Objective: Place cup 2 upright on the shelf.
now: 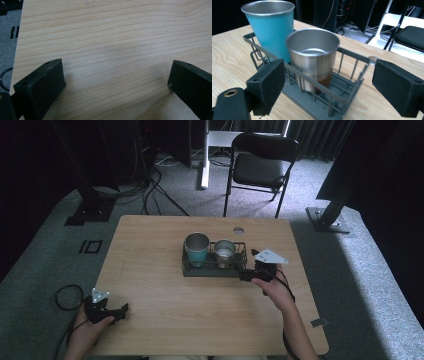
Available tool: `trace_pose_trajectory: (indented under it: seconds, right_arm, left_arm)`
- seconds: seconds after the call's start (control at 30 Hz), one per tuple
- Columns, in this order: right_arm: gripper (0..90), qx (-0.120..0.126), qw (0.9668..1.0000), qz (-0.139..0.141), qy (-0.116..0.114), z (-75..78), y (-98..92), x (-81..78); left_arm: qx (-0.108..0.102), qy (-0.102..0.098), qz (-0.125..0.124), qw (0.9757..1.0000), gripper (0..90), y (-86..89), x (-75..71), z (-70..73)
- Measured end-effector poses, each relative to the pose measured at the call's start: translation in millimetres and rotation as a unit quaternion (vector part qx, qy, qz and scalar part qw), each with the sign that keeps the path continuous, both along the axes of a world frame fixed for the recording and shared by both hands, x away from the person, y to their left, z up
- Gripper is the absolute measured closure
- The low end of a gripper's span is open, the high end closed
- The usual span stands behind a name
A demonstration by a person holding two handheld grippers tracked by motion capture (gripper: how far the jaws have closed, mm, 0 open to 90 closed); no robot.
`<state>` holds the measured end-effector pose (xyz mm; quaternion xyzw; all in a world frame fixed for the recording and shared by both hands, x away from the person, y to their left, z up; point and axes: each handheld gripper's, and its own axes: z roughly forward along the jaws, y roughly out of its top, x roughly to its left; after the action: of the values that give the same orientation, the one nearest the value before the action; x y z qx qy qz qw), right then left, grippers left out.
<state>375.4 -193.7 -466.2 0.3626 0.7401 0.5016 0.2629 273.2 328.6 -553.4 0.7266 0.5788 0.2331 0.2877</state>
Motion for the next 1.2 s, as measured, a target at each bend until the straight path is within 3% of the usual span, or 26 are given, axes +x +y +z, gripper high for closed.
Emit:
trace_pose_trajectory:
  seconds: [0.4, 0.7, 1.2]
  right_arm:
    - [11.1, -0.008, 0.9996, -0.025, 0.006, -19.3, -30.4, -17.0]
    - [11.1, -0.007, 0.9987, -0.045, 0.025, -39.1, -50.4, -29.3]
    - [11.0, -0.028, 0.9949, -0.082, 0.053, -63.1, -82.9, -53.4]
  left_arm:
    - [0.000, 0.000, 0.000, 1.0000, 1.3, 0.0, 0.0, 0.0]
    - [0.000, 0.000, 0.000, 1.0000, 1.3, 0.0, 0.0, 0.0]
    - [0.001, 0.000, -0.001, 1.0000, 1.3, 0.2, 0.0, 0.0]
